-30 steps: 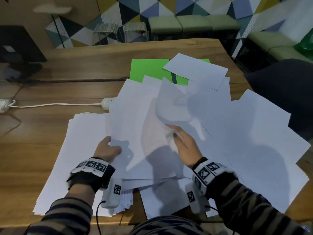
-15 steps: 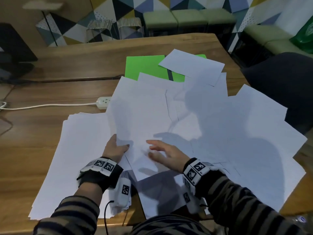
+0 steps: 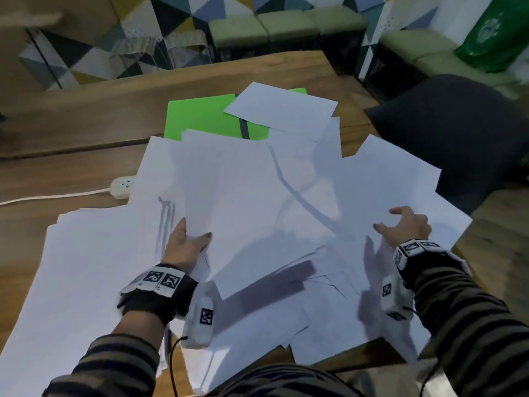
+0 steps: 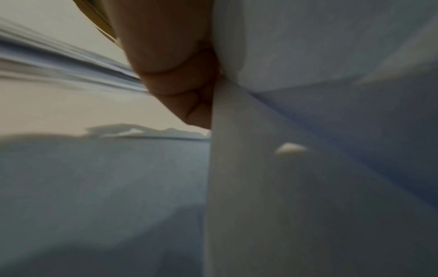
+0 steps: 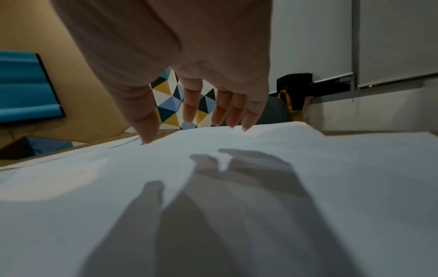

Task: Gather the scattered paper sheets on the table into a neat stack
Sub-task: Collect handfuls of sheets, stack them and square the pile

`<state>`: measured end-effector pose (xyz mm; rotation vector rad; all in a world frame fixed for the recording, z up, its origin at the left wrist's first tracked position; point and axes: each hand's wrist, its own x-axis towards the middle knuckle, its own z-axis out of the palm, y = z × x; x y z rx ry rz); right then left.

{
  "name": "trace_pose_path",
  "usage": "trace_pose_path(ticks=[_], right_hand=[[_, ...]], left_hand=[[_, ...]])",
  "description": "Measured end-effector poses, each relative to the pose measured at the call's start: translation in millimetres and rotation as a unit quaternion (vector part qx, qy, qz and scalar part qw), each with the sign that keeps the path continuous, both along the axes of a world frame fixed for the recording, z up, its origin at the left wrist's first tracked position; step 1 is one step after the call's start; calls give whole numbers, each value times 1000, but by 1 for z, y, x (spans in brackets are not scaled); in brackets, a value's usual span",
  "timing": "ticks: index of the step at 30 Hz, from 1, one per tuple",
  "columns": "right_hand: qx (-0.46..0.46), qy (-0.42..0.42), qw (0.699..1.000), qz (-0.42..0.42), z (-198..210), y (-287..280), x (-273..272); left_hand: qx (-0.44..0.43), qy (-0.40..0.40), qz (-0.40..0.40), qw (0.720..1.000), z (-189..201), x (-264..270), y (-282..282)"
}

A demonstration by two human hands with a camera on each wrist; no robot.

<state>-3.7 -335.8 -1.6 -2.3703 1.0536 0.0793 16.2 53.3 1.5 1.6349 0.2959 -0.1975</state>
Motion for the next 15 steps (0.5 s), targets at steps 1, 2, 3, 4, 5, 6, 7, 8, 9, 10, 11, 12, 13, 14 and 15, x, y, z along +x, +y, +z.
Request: trace_pose_path(ticks=[1,2,3,4,5,6,7,8,9,10,11,12,13,14,15], right_hand=[[-13,16,1000,-1,1,-10,0],[-23,30,999,1,1,-20,1],[-29,46,999,3,0,-30,2],[-30,63,998,8,-3,-40,3],[-27,81,996,16,-5,-48,3],[-26,99,994,29,-8,-54,2],[-27,111,992,45,-10,-56,2],[-25,117,991,59,-11,-59,3],[-14,118,990,69,-11,-62,3],[4,117,990,77,-11,-63,3],[23,115,989,86,-11,-63,4],[36,116,988,96,-10,-63,5],[43,119,986,108,-9,-63,5],[49,124,984,120,-8,-61,6],[53,136,980,135,-7,-58,6]], left_hand=[[7,8,-2,1000,-1,0,-9],[7,12,-6,1000,-3,-1,-18],[12,16,-13,1000,-4,-1,-27],[20,17,-19,999,-6,-1,-35],[31,17,-23,999,-6,-1,-44],[32,15,-23,999,-7,-1,-51],[31,17,-18,999,-8,-1,-52],[31,20,-11,999,-12,0,-57],[31,24,-7,999,-16,0,-60],[33,29,-6,999,-19,-1,-63],[38,37,-3,999,-22,-2,-65],[42,42,2,998,-25,-2,-67],[43,49,6,998,-27,-3,-69],[40,53,10,998,-28,-3,-71],[35,57,13,998,-29,-3,-72]])
